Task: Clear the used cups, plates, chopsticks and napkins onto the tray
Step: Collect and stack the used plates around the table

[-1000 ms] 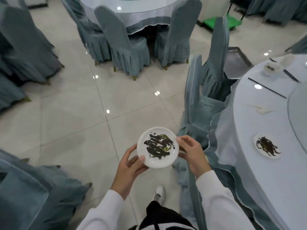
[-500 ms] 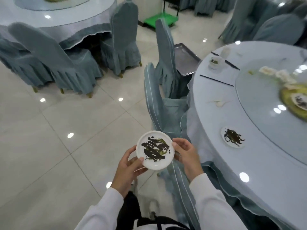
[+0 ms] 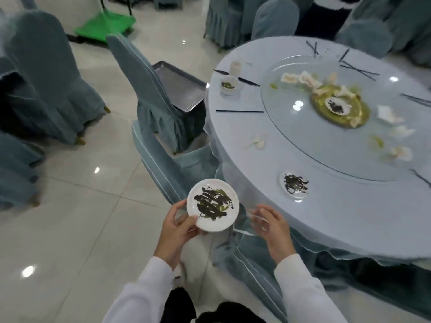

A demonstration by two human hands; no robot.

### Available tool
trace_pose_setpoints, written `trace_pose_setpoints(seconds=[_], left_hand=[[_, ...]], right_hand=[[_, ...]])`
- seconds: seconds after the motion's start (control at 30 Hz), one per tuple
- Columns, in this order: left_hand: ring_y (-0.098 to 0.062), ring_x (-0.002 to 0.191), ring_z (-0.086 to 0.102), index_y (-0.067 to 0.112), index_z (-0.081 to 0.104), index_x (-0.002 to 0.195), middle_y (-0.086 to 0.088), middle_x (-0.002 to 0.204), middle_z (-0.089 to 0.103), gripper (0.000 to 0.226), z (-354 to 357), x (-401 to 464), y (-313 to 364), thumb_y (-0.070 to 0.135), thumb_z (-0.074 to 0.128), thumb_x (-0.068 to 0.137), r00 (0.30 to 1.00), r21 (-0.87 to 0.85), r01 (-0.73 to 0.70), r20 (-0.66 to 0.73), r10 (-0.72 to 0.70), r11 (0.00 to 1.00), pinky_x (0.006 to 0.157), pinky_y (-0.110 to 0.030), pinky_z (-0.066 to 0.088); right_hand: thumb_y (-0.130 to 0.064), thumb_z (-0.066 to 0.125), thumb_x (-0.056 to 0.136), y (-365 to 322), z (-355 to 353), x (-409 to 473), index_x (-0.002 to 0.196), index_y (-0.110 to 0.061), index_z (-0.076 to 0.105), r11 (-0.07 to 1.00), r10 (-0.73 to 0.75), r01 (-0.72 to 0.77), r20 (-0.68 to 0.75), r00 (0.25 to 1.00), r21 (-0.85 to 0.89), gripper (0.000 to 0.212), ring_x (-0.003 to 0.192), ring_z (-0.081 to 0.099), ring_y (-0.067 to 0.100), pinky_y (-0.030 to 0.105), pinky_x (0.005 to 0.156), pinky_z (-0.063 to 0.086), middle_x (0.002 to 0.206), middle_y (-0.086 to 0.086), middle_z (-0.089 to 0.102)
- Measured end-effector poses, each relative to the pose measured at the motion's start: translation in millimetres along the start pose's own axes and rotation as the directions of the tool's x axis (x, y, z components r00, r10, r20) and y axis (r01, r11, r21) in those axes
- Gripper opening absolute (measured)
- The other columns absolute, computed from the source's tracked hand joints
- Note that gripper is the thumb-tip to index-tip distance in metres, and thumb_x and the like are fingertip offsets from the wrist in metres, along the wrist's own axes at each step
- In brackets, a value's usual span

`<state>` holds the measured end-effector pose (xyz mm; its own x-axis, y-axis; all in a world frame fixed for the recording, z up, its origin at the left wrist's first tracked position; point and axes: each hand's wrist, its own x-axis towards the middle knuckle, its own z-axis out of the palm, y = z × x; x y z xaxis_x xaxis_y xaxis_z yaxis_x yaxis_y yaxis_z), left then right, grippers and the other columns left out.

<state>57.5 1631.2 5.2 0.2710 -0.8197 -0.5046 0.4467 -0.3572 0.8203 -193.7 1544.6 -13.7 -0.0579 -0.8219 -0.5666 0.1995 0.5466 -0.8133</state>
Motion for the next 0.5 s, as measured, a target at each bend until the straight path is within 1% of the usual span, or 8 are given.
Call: trace_pose_setpoints(seconds=[0.1,0.2,0.3,0.4,0.5], left_hand=[[-0.027,0.096,0.077,0.028,0.062,0.128,-0.013,0.113,0.079,0.039,-11,24,16,0.004,0.069,0.097,0.999,0.022,0.009,0.04,-0.01,1.0,0.087,-0.043,0.065],[-0.026,0.101,0.077,0.032,0.062,0.129,-0.008,0.112,0.08,0.041,-15,41,21,0.007,0.07,0.097,0.998,0.03,0.019,0.054,-0.02,0.999,0.081,-0.037,0.065],[-0.025,0.099,0.078,0.033,0.062,0.129,-0.006,0.113,0.079,0.043,-14,54,22,0.006,0.07,0.097,0.995,0.024,0.043,0.093,-0.045,0.999,0.078,-0.032,0.064],[-0.028,0.099,0.078,0.033,0.064,0.127,-0.007,0.113,0.079,0.044,-8,70,26,0.003,0.07,0.097,0.988,0.027,0.073,0.134,-0.076,0.997,0.077,-0.032,0.064],[-0.028,0.099,0.078,0.032,0.063,0.128,-0.008,0.113,0.079,0.044,5,87,31,0.002,0.069,0.097,0.979,0.048,0.091,0.178,-0.098,0.995,0.077,-0.034,0.064]], right_hand=[[-0.006,0.061,0.104,1,6,1,0.109,-0.009,0.074,0.998,-0.008,0.012,-0.076,0.997,0.054,0.014,0.084,0.077,0.023,0.031,0.071,0.065,0.099,0.014,0.079],[-0.008,0.06,0.105,4,9,4,0.113,-0.009,0.072,0.995,-0.002,0.016,-0.149,0.989,0.094,0.014,0.088,0.077,0.025,0.031,0.074,0.065,0.102,0.014,0.08],[-0.006,0.061,0.104,6,8,9,0.114,-0.006,0.071,0.987,0.022,0.014,-0.22,0.975,0.162,0.014,0.083,0.076,0.024,0.03,0.067,0.064,0.097,0.014,0.079],[-0.005,0.062,0.103,8,5,15,0.113,-0.005,0.07,0.975,0.042,0.018,-0.263,0.964,0.222,0.013,0.078,0.077,0.022,0.03,0.067,0.064,0.093,0.013,0.079],[-0.004,0.062,0.102,8,0,26,0.111,-0.005,0.071,0.955,0.058,0.04,-0.318,0.946,0.292,0.012,0.075,0.077,0.021,0.03,0.066,0.065,0.09,0.012,0.079]])
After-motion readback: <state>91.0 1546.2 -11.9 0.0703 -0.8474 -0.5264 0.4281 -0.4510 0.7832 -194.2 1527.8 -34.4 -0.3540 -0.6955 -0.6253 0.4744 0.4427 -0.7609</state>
